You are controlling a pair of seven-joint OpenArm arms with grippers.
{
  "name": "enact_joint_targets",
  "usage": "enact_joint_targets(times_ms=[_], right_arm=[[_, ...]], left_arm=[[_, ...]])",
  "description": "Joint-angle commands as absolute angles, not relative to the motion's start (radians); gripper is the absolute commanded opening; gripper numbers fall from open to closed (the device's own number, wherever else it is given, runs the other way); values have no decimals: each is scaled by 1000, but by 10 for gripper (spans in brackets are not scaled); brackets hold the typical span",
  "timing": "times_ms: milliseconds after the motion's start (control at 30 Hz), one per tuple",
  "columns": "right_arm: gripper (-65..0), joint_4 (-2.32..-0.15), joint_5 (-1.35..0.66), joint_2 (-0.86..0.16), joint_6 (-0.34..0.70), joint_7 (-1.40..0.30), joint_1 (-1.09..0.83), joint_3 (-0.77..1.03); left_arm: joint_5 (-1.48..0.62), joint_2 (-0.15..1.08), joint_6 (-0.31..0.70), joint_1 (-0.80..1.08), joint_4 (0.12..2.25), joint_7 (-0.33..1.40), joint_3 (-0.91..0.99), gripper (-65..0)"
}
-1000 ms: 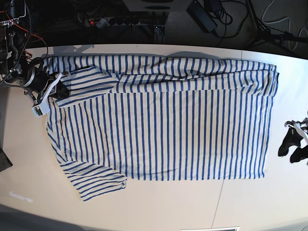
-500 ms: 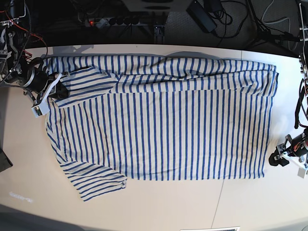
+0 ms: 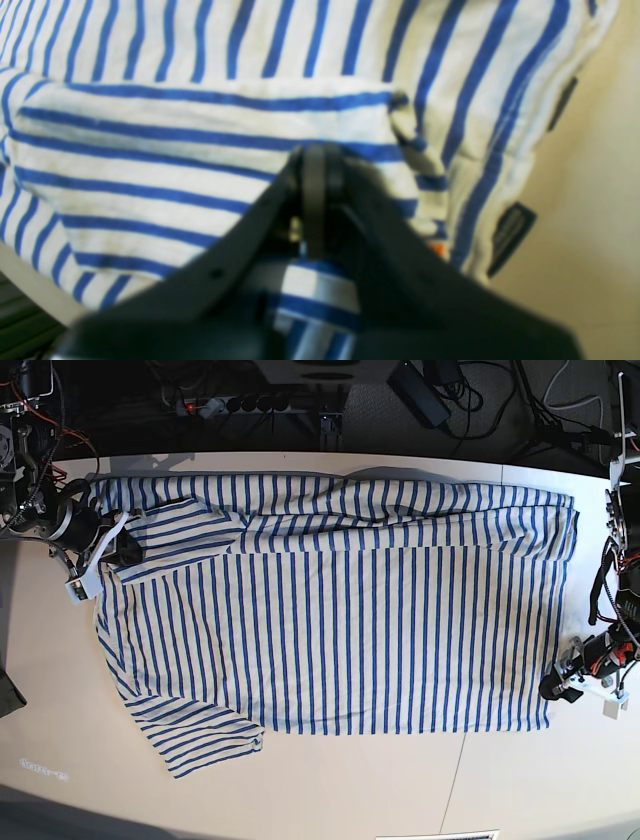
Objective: Fold the T-shirt properly
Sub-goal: 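Move the left gripper to the hem corner and grasp it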
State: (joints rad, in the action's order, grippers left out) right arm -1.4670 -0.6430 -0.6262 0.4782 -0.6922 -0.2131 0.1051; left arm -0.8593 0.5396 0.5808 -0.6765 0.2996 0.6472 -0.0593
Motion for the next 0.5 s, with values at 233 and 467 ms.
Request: enact_joint_targets(times_ms=[233, 467], right_arm=[[-650, -1466, -614, -646, 545, -730, -214, 110], [-650, -1466, -614, -646, 545, -730, -211, 110]], left_arm=[[-804, 471, 591, -704, 305, 650, -60, -284], [-757, 469, 588, -710, 306, 627, -59, -472]])
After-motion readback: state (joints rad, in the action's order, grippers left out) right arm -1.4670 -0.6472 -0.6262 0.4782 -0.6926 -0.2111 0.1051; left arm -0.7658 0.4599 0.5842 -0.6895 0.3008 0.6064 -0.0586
